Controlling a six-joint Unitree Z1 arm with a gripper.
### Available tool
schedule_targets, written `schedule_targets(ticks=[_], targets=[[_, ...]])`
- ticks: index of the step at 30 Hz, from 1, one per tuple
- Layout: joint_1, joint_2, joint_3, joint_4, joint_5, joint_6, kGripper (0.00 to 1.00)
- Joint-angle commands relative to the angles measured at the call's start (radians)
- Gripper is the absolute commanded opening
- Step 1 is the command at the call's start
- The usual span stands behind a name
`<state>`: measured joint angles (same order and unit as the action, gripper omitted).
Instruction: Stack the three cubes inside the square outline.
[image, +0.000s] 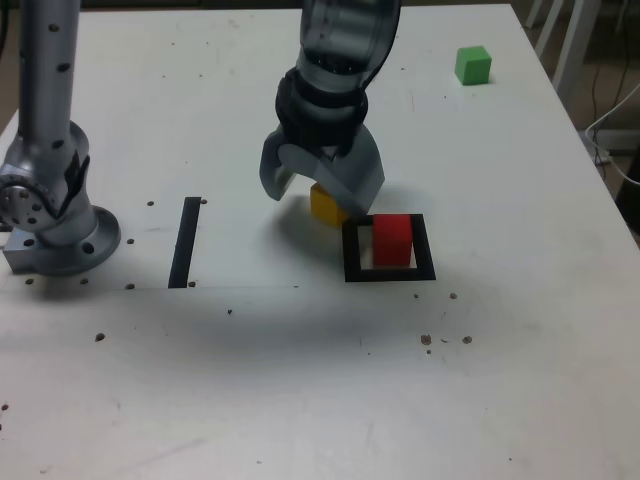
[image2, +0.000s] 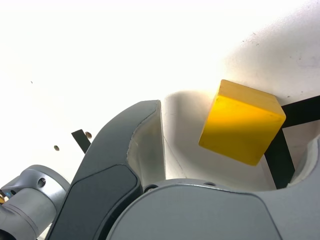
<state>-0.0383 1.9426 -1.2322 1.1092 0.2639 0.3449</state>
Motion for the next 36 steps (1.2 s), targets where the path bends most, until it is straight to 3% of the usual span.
schedule_targets(ticks=[1, 10, 16, 21, 29, 36], targets=[[0.0, 0.012, -0.004, -0.003, -0.003, 0.001, 0.95], [0.004, 0.037, -0.009, -0.005, -0.013, 0.002, 0.91], [0.014, 0.047, -0.01, -0.005, -0.03, 0.002, 0.83], [0.018, 0.053, -0.01, -0.007, -0.048, 0.001, 0.69], [0.018, 0.051, -0.011, -0.02, -0.05, -0.004, 0.36], [0.018, 0.05, -0.012, -0.022, -0.053, -0.003, 0.31]])
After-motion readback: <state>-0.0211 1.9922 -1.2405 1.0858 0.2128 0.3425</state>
